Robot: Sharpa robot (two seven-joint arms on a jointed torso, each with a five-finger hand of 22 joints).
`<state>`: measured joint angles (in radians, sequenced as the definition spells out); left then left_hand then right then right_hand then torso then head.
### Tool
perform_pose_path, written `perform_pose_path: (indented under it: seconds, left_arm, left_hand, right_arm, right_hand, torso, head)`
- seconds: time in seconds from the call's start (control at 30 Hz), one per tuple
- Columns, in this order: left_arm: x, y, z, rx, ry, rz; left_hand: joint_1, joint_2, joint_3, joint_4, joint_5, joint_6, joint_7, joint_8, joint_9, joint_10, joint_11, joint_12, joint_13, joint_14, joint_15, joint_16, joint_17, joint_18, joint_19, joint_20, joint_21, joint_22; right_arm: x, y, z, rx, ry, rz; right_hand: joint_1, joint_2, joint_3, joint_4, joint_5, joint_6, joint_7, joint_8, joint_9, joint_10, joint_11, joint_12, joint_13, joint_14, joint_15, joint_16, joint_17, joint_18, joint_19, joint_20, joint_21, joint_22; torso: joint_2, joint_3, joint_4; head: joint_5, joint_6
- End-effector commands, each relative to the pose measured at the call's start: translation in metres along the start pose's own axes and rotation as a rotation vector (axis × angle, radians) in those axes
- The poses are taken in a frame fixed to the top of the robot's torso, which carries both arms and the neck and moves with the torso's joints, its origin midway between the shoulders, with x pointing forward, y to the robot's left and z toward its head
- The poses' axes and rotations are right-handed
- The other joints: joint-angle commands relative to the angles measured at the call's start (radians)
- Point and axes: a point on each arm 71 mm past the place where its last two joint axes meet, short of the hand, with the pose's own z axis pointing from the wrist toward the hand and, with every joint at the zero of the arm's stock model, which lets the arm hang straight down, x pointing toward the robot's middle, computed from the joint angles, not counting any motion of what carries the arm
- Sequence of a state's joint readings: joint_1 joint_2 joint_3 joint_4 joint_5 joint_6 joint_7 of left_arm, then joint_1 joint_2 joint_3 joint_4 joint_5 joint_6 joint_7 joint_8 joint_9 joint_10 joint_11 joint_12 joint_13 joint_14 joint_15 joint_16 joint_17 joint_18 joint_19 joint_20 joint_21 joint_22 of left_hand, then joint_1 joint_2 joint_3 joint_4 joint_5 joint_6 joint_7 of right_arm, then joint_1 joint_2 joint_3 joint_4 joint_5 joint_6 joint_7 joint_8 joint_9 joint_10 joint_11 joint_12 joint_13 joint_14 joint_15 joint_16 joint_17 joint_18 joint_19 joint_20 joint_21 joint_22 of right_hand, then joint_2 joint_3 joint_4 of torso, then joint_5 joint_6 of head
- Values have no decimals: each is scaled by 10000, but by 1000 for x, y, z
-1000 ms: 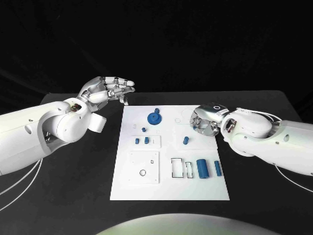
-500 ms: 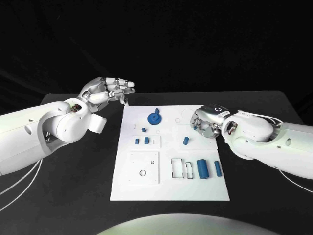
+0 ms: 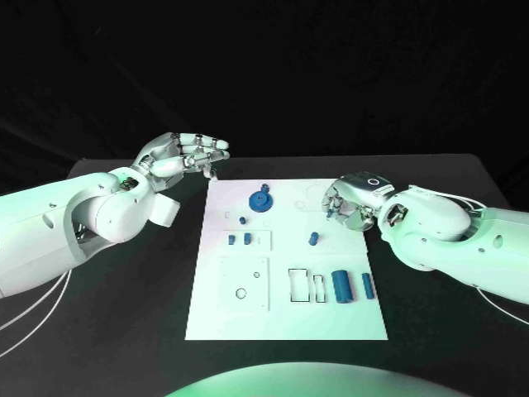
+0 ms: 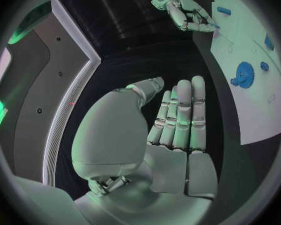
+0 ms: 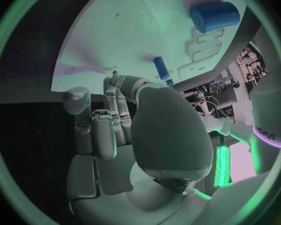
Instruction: Assemble the parts on the task board
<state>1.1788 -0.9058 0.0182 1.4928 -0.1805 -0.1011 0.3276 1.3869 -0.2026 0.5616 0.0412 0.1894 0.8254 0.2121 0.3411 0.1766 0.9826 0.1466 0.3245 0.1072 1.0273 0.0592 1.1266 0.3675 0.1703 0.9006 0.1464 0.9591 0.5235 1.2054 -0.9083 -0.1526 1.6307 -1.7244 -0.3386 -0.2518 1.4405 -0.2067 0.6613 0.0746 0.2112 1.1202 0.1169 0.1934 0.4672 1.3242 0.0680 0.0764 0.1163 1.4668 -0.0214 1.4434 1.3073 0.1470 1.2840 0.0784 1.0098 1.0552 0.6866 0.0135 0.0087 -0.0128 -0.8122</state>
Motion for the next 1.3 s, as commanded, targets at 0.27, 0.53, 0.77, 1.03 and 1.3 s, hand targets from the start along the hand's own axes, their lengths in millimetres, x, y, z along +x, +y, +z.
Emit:
perform_pose_path:
  seconds: [0.27,0.53,0.77,1.03,1.3]
  left_arm:
    - [2,0,1,18,243,-32]
    - [3,0,2,-4,302,-51]
    - [4,1,3,3,308,-50]
    - [7,2,6,-1,294,-42]
    - [11,4,9,-12,329,-52]
  left_hand:
    - [28,40,-10,-73,41,-82,111,-40,-18,-102,30,51,-6,-10,70,-69,-21,136,-2,89,-72,-13]
    - [28,40,-22,-85,42,-116,122,-41,-21,-150,43,59,-7,-17,80,-75,-28,136,-8,98,-75,-16]
    - [30,43,-26,-91,44,-131,126,-41,-23,-170,48,63,-8,-19,84,-77,-31,137,-10,101,-76,-17]
    - [31,47,-27,-94,45,-138,128,-40,-23,-180,50,67,-8,-20,86,-77,-32,137,-10,103,-76,-17]
    - [29,48,-30,-94,44,-141,129,-38,-23,-184,52,71,-7,-20,87,-78,-33,137,-11,105,-77,-17]
  right_arm:
    - [-9,10,-9,-221,-415,589]
    - [-16,35,-15,-818,-434,991]
    - [-20,69,-13,-1659,-354,1220]
    - [-8,109,-3,-2634,58,1430]
    - [13,134,2,-3162,529,1619]
  right_hand:
    - [-172,-8,29,-29,2,85,18,63,29,334,-230,-12,19,651,-94,81,436,-139,-10,-71,72,24]
    - [-191,-10,33,-37,0,85,17,68,38,338,-231,-13,23,651,-95,83,437,-138,-14,-71,67,22]
    - [-211,-12,38,-44,-1,82,17,72,47,338,-230,-15,26,647,-96,72,414,-132,-28,-71,42,1]
    - [-232,-2,49,-51,0,73,18,74,56,336,-230,-21,30,643,-95,63,392,-120,-54,-71,-5,-39]
    - [-259,15,71,-69,0,50,20,73,72,324,-227,-32,34,639,-95,55,372,-108,-81,-71,-54,-79]
  torso:
    - [8,11,-4]
    - [1,7,-4]
    - [-3,5,19]
    - [-17,-11,15]
    - [4,-7,-7]
  head:
    - [40,-13]
    - [82,-10]
    - [315,-100]
    - [603,-119]
    - [860,-212]
